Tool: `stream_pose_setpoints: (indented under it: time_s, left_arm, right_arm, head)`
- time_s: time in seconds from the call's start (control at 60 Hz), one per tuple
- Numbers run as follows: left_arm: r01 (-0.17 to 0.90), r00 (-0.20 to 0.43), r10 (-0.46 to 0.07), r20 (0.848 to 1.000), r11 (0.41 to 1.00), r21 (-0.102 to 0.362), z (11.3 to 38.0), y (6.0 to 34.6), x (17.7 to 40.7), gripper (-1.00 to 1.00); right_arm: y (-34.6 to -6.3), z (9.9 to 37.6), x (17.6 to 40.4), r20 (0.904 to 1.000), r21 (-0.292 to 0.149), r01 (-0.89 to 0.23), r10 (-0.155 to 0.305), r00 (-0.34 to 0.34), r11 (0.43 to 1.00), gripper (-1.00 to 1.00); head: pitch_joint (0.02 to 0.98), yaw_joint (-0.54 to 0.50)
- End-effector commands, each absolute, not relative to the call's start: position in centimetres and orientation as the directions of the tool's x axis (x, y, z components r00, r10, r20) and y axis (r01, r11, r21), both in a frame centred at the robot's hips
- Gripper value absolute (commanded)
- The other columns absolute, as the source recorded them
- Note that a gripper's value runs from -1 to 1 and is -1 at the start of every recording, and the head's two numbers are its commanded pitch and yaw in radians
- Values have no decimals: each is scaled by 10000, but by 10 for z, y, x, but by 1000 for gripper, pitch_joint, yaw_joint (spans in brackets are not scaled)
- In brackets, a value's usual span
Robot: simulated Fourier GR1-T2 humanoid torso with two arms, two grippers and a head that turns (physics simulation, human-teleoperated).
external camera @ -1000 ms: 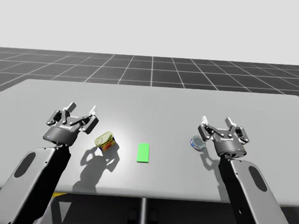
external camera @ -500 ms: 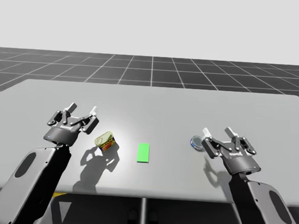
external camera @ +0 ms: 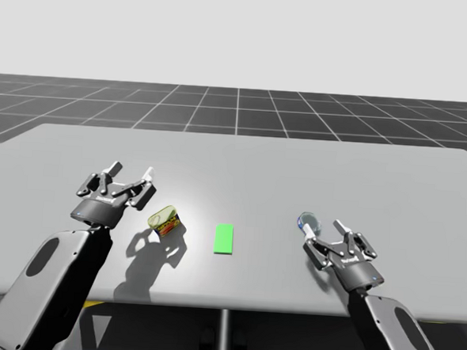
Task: Look at the card. If it is red, pick the object on the left. If it is green, pick the object on the right.
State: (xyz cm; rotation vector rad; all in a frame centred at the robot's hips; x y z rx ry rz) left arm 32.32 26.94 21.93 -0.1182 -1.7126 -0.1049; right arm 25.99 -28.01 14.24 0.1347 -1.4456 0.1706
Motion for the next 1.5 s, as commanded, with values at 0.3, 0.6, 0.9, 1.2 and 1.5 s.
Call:
stream_pose_setpoints:
  time_s: [0.3,0.6,0.9,1.2,1.5]
  left_arm:
    - [1416,-1439,181,9894,9899,25,219,268,323,-1000]
    - [1423,-1475,200,9889,9898,12,220,268,322,-1000]
    - [1444,-1484,211,9887,9895,6,221,269,322,-1000]
    - [1458,-1455,185,9892,9893,29,220,267,322,-1000]
    - [1461,-1435,175,9895,9893,37,219,266,322,-1000]
  right_arm:
    - [-270,117,286,9812,-620,-2026,969,1670,9773,-1000]
    - [-268,110,301,9722,-913,-1892,1287,1957,9777,-1000]
    - [-268,104,298,9663,-1333,-1282,1577,2036,9827,1000]
    - [-269,101,296,9614,-1141,-1444,1458,2332,9829,1000]
    - [-268,99,295,9637,-1111,-1473,1428,2258,9828,1000]
  head:
    - [833,-398]
    - [838,-393]
    - [833,-395]
    - [687,-384]
    - [490,-409]
